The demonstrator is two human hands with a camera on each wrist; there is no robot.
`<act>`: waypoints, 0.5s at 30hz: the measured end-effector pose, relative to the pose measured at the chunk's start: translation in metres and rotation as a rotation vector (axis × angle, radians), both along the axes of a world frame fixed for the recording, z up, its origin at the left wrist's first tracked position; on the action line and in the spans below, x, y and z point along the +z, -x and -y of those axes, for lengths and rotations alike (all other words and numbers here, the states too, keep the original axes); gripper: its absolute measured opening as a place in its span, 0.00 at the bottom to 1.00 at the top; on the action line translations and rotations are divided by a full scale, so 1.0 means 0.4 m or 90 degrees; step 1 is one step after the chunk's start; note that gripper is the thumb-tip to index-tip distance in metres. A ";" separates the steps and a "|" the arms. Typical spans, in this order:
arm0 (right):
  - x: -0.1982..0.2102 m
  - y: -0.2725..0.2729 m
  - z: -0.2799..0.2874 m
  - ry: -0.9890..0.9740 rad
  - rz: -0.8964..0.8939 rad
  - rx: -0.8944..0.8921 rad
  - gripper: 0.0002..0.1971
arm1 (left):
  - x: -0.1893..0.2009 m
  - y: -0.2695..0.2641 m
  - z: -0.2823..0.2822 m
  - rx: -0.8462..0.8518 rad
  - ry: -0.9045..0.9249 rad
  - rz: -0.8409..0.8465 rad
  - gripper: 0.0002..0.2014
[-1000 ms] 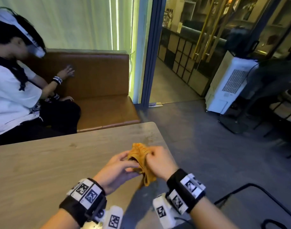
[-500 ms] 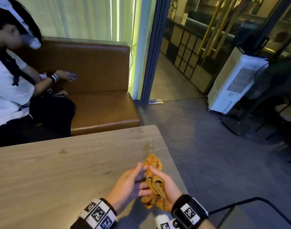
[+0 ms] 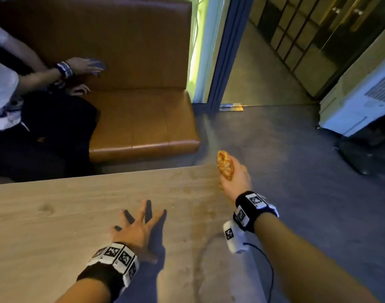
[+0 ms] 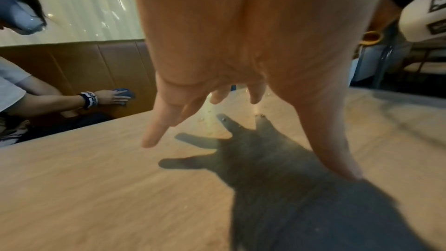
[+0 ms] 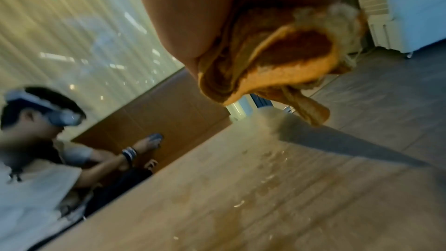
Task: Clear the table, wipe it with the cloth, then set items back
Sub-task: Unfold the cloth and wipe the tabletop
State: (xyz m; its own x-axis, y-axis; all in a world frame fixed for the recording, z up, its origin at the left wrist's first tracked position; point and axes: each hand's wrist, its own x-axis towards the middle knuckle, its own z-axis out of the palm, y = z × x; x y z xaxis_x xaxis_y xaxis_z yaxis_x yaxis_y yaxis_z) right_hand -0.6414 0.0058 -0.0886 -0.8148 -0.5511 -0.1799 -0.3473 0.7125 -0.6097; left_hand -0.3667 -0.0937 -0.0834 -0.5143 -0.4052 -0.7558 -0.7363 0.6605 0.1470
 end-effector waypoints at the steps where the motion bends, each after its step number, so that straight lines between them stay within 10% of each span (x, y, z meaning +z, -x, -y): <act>1: -0.036 0.020 0.031 -0.060 0.006 0.035 0.34 | -0.016 0.001 0.007 0.008 -0.017 0.007 0.62; 6: -0.132 0.007 0.162 -0.347 0.044 0.173 0.45 | -0.053 0.008 0.000 0.051 -0.069 0.027 0.63; 11: -0.161 -0.042 0.061 -0.318 -0.148 0.543 0.41 | -0.042 0.012 -0.003 0.058 -0.076 0.028 0.62; 15: -0.170 0.034 0.078 -0.316 -0.129 0.301 0.43 | -0.051 0.007 0.003 0.050 -0.076 0.027 0.63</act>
State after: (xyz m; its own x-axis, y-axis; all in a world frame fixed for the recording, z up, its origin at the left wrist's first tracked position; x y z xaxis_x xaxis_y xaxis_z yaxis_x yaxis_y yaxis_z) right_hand -0.6549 -0.0252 -0.1567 -0.5531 -0.7458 -0.3713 -0.7593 0.6347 -0.1436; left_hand -0.3696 -0.0948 -0.1037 -0.4517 -0.3492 -0.8210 -0.7920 0.5806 0.1888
